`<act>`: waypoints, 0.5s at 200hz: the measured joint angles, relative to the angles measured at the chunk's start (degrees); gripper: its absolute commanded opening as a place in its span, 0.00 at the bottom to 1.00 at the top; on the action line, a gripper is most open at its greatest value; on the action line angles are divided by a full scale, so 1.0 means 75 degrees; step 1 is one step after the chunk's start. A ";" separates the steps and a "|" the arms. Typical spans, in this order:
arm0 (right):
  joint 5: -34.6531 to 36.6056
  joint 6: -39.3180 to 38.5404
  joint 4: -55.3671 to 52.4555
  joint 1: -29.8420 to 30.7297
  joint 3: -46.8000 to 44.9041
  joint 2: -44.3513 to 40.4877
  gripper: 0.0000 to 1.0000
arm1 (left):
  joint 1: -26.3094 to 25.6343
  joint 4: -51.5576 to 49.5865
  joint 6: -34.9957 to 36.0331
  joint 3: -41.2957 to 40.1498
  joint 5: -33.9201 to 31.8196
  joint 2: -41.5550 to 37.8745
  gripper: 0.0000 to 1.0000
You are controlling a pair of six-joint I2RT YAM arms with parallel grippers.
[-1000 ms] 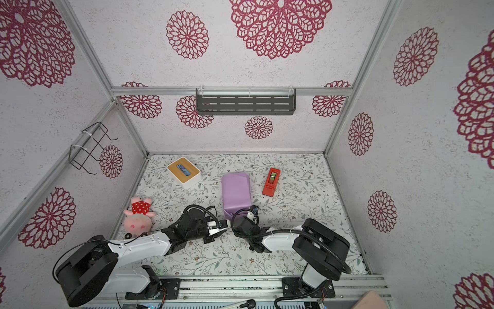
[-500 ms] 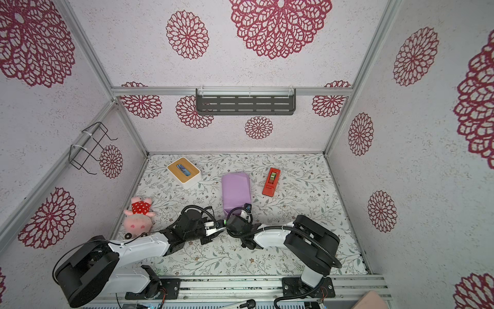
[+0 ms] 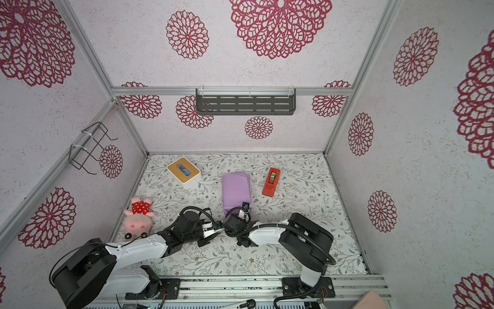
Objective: Wrap a gift box in wrapping paper
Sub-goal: Fifth fold the wrapping paper around the gift box.
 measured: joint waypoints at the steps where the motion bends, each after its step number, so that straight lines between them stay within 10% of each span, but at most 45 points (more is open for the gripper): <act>1: 0.0003 0.0000 -0.0003 0.0000 0.0003 0.0006 0.27 | 0.0000 -0.0006 -0.0003 0.0000 0.0000 0.0000 0.33; 100: 0.0227 -0.0052 -0.0289 0.0020 0.0140 0.0128 0.11 | 0.0044 -0.0070 -0.0087 -0.0096 -0.0009 -0.0044 0.33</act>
